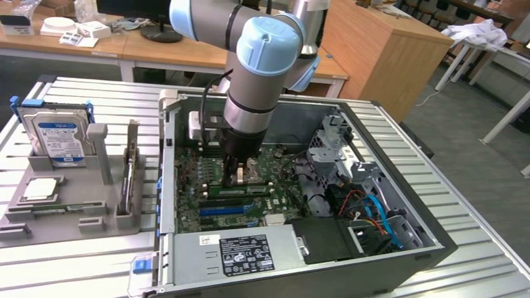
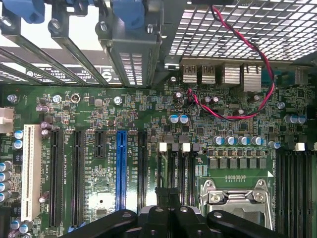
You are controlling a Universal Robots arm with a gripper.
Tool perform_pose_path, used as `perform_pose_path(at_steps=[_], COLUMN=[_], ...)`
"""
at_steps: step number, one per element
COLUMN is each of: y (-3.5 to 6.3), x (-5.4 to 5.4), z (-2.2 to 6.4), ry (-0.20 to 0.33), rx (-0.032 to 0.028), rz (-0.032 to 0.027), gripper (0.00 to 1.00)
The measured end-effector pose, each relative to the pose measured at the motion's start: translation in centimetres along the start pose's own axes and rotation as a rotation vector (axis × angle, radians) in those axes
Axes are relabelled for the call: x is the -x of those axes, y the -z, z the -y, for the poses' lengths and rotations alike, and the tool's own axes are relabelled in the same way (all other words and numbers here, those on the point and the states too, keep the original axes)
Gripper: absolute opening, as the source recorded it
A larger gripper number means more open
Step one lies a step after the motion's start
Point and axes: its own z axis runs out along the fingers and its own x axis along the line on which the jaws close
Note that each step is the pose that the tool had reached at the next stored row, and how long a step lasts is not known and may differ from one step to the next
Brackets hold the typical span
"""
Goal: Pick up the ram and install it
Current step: 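Press down the ram until it locks into place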
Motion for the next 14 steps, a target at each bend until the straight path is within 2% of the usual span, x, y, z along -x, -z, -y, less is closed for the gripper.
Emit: perform_pose_path(at_steps=[14], y=[-0.1], x=[-0.01], z=[0.0], ry=[0.0], rx=[0.0001], rz=[-0.0002], gripper=[0.11])
